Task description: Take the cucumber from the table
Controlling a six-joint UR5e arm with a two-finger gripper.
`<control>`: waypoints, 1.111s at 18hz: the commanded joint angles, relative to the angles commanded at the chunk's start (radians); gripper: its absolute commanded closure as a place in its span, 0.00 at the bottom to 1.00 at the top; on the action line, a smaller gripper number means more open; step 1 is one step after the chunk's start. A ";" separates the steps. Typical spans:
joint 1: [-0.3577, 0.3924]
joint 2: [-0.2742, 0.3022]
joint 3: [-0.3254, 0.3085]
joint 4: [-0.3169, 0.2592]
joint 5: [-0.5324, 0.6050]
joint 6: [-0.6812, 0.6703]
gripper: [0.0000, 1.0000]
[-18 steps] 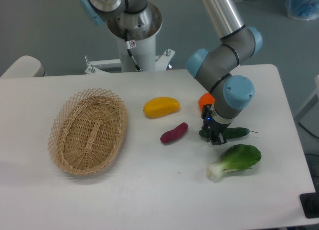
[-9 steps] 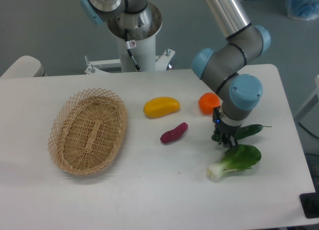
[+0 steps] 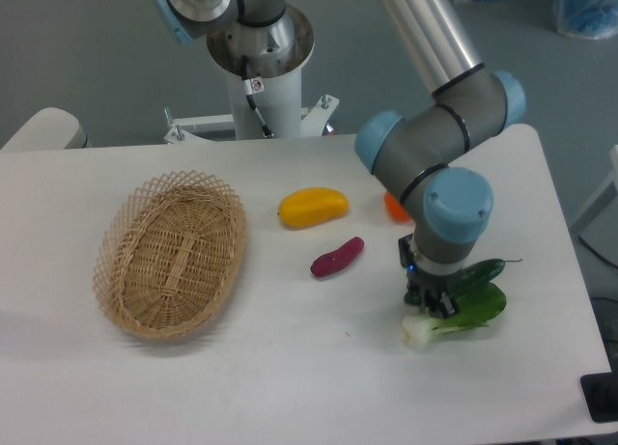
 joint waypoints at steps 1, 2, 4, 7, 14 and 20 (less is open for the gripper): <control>-0.003 -0.006 0.018 -0.015 -0.011 -0.020 0.72; -0.008 -0.015 0.034 -0.025 -0.021 -0.043 0.72; -0.014 -0.031 0.063 -0.041 -0.023 -0.094 0.72; -0.014 -0.052 0.112 -0.092 -0.025 -0.123 0.72; -0.032 -0.060 0.118 -0.094 -0.012 -0.125 0.71; -0.034 -0.060 0.115 -0.091 -0.012 -0.114 0.70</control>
